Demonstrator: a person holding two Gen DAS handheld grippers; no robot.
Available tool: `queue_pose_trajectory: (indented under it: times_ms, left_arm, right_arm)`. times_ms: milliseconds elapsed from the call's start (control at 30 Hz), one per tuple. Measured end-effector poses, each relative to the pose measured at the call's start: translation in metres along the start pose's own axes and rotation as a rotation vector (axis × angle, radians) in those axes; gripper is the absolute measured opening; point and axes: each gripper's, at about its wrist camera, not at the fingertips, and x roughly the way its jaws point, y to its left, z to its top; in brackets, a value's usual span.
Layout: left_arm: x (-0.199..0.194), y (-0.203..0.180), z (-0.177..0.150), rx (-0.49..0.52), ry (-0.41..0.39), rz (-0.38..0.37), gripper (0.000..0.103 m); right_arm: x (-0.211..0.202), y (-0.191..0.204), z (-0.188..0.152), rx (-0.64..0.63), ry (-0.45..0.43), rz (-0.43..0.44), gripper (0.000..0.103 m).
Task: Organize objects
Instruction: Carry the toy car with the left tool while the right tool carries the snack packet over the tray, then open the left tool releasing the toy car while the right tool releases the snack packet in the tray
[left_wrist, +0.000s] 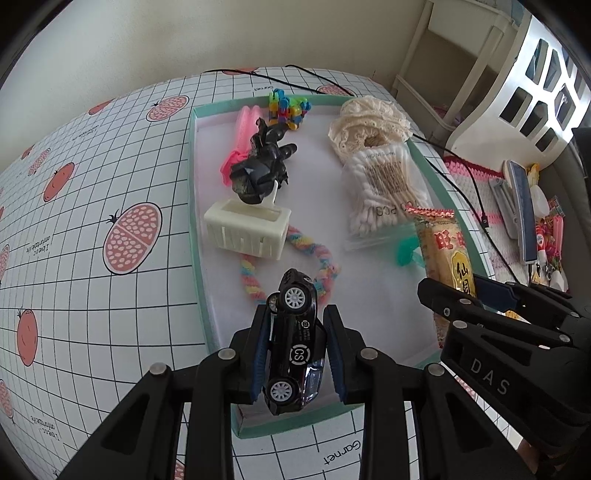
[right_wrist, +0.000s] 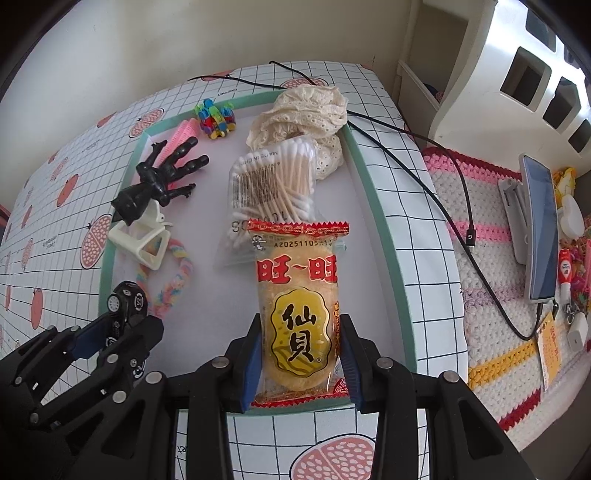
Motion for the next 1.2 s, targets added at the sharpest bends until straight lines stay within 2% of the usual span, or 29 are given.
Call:
queue_pose_trajectory:
  times_ms: [567, 767, 1200]
  left_arm:
    - [0.002, -0.003, 0.001, 0.013, 0.009, -0.015, 0.032]
    - [-0.005, -0.001, 0.002, 0.007, -0.009, -0.028, 0.04]
    - [-0.022, 0.014, 0.01, -0.059, -0.073, -0.033, 0.04]
  right_arm:
    - [0.005, -0.001, -0.002, 0.005, 0.002, 0.007, 0.04]
    - [0.002, 0.0, -0.001, -0.001, -0.016, 0.018, 0.045]
    - [-0.01, 0.004, -0.002, 0.007, -0.071, 0.025, 0.047]
